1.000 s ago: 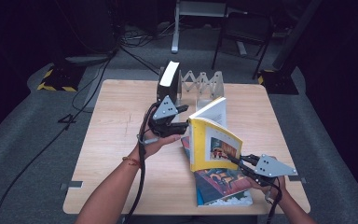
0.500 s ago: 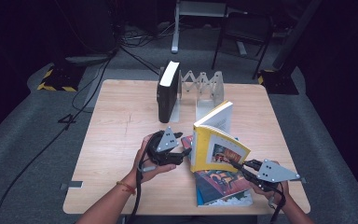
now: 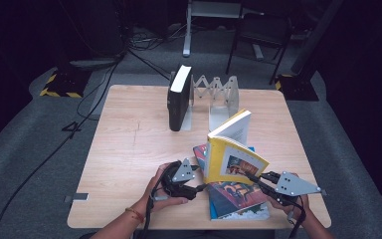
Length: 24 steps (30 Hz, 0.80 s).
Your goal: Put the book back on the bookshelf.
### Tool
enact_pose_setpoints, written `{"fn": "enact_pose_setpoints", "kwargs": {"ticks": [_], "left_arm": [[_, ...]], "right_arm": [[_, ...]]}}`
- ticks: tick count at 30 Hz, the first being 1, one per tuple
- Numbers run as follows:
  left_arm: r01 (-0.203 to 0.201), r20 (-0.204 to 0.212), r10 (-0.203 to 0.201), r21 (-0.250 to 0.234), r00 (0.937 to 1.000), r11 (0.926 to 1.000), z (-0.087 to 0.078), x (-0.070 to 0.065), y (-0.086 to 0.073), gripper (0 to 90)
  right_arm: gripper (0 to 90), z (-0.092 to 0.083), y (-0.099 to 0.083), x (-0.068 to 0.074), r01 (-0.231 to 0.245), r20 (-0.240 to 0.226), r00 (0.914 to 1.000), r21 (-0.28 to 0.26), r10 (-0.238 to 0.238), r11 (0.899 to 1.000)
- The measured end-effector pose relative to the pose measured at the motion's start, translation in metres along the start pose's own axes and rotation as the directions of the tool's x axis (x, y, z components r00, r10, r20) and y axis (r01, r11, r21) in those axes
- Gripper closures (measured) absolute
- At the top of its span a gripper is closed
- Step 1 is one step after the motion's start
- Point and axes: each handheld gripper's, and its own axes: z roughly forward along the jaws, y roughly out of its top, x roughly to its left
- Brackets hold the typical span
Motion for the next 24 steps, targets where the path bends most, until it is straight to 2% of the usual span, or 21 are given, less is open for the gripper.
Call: {"fn": "enact_pose_setpoints", "kwargs": {"ticks": [4,7,9,11,12,14,15,16,19,21,22,23,24], "left_arm": [[-0.020,0.010,0.020,-0.019,0.9997,0.9996,0.011,-0.006,0.007,33.9],[-0.001,0.012,0.001,-0.041,0.9999,0.9992,0.020,-0.001,0.012,35.6],[0.010,0.013,-0.009,-0.064,0.9999,0.9979,0.023,0.001,0.016,39.1],[0.006,0.023,-0.004,-0.088,0.9997,0.9961,0.024,0.002,0.020,47.5],[-0.003,0.011,0.004,-0.094,0.9999,0.9956,0.024,0.002,0.022,51.2],[-0.003,0.005,0.003,-0.103,1.0000,0.9947,0.024,0.003,0.025,56.5],[0.004,0.022,-0.002,-0.124,0.9998,0.9923,0.021,0.006,0.029,58.0],[0.002,0.021,0.000,-0.124,0.9998,0.9923,0.021,0.006,0.030,59.6],[-0.032,0.020,0.035,-0.128,0.9992,0.9913,0.019,0.004,0.036,64.2],[-0.046,0.028,0.050,-0.128,0.9984,0.9908,0.018,0.004,0.038,68.3],[-0.046,0.028,0.050,-0.128,0.9984,0.9908,0.018,0.004,0.038,70.4],[-0.049,0.038,0.055,-0.127,0.9978,0.9907,0.019,0.004,0.038,70.4],[-0.052,0.041,0.058,-0.128,0.9975,0.9904,0.019,0.003,0.038,71.6]], "right_arm": [[87.3,0.000,0.000,0.001,0.008,-0.002,1.0000,0.002,-0.008,1.000],[87.3,-0.001,0.000,0.000,0.014,-0.005,0.9999,0.003,-0.014,1.000],[87.2,-0.001,0.000,0.000,0.008,-0.008,0.9999,0.000,-0.008,1.000],[87.1,-0.001,-0.001,0.000,0.008,-0.008,0.9999,-0.002,-0.008,1.000],[86.9,-0.001,-0.001,-0.001,0.011,-0.007,0.9999,-0.004,-0.011,1.000],[86.5,-0.002,-0.002,0.000,0.016,0.008,0.9998,-0.003,-0.016,1.000],[86.3,-0.002,-0.002,0.000,0.022,0.010,0.9997,-0.003,-0.022,1.000],[85.8,-0.002,-0.002,0.001,0.023,0.013,0.9996,-0.003,-0.023,1.000],[83.6,-0.003,-0.003,-0.001,0.016,0.031,0.9994,-0.002,-0.015,1.000],[78.3,-0.003,-0.003,-0.003,0.016,0.066,0.9977,0.004,-0.016,1.000],[78.3,-0.003,-0.003,-0.003,0.016,0.066,0.9977,0.004,-0.016,1.000],[75.4,-0.004,-0.004,-0.005,0.006,0.087,0.9962,0.003,-0.006,1.000],[68.9,-0.005,-0.004,-0.009,-0.017,0.112,0.9936,-0.006,0.017,1.000]]}}
